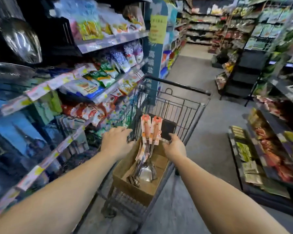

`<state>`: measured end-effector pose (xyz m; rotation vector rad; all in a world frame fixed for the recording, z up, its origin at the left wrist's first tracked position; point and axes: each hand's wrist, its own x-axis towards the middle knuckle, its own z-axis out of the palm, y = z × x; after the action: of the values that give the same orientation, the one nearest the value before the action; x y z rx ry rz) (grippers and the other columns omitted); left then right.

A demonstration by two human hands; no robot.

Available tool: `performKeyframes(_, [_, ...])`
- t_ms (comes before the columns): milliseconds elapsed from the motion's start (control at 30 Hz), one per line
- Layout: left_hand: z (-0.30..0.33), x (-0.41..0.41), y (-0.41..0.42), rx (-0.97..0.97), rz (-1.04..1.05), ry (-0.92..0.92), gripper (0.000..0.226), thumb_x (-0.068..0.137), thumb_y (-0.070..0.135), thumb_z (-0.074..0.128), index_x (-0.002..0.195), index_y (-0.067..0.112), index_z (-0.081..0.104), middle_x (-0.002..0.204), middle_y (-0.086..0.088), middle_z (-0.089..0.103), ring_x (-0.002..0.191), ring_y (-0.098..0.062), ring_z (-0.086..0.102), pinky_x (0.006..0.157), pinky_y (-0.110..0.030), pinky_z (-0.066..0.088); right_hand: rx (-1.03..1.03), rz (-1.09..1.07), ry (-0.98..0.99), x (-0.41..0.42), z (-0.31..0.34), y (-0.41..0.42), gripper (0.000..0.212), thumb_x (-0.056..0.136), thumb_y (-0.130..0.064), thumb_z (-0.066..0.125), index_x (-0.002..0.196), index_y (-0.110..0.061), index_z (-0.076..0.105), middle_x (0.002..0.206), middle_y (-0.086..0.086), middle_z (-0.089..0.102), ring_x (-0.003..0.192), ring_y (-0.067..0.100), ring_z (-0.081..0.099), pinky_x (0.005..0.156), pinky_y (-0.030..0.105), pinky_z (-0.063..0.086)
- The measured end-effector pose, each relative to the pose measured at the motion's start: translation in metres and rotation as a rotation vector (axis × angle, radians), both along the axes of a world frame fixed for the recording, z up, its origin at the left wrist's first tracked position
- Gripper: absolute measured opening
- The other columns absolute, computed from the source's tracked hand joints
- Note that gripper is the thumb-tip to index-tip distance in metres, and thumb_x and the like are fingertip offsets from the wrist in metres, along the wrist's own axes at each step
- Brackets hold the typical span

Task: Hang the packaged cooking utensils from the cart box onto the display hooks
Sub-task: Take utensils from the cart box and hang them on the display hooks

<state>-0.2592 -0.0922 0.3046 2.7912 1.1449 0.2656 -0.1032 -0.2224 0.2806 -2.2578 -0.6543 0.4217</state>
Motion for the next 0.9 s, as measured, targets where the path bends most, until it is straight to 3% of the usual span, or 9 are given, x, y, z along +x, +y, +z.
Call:
performKeyframes(100, [-0.034, 0.043, 0.018, -0.067, 0.034, 0.014, 0.054, 0.087, 0.053, 0.053, 0.136, 0.031, 0.046, 0.138, 0.004, 0.049, 0.128, -0.023, 0.042, 0.104, -0.04, 0.038, -0.068, 0.036, 0.072, 0.047, -0.032, 0.028, 0.046, 0.094, -0.021, 0.057, 0.137, -0.017, 0.044, 0.129, 0.008, 0.06, 0.116, 0.029, 0.058, 0.095, 0.037, 0.047])
performKeyframes(233, [-0.077, 0.075, 0.039, -0.142, 0.089, 0.036, 0.055, 0.087, 0.051, 0.053, 0.136, 0.03, 0.045, 0.138, 0.002, 0.05, 0.126, -0.024, 0.043, 0.104, -0.04, 0.038, -0.185, 0.096, 0.174, 0.084, -0.083, 0.057, 0.054, 0.093, -0.021, 0.059, 0.142, -0.014, 0.039, 0.132, 0.012, 0.058, 0.119, 0.029, 0.056, 0.098, 0.036, 0.045])
performKeyframes(500, [-0.184, 0.114, 0.089, -0.313, 0.14, 0.025, 0.053, 0.087, 0.05, 0.053, 0.134, 0.027, 0.049, 0.136, 0.002, 0.051, 0.125, -0.023, 0.042, 0.105, -0.042, 0.035, -0.253, 0.041, 0.397, 0.114, -0.193, 0.126, 0.055, 0.091, -0.021, 0.06, 0.141, -0.022, 0.038, 0.113, 0.007, 0.065, 0.099, 0.027, 0.065, 0.09, 0.045, 0.054])
performKeyframes(767, [-0.285, 0.127, 0.129, -0.476, 0.18, 0.03, 0.051, 0.086, 0.044, 0.06, 0.133, 0.027, 0.051, 0.135, 0.002, 0.052, 0.124, -0.022, 0.044, 0.106, -0.041, 0.035, -0.343, -0.102, 0.524, 0.132, -0.303, 0.172, 0.047, 0.093, -0.022, 0.058, 0.137, -0.015, 0.044, 0.126, 0.007, 0.06, 0.115, 0.029, 0.058, 0.102, 0.041, 0.045])
performKeyframes(900, [-0.315, 0.133, 0.14, -0.506, 0.189, 0.0, 0.049, 0.086, 0.042, 0.061, 0.131, 0.025, 0.054, 0.131, -0.001, 0.054, 0.121, -0.023, 0.046, 0.105, -0.04, 0.036, -0.265, -0.21, 0.578, 0.141, -0.339, 0.187, 0.047, 0.093, -0.022, 0.058, 0.138, -0.018, 0.044, 0.132, 0.006, 0.058, 0.121, 0.027, 0.055, 0.106, 0.043, 0.043])
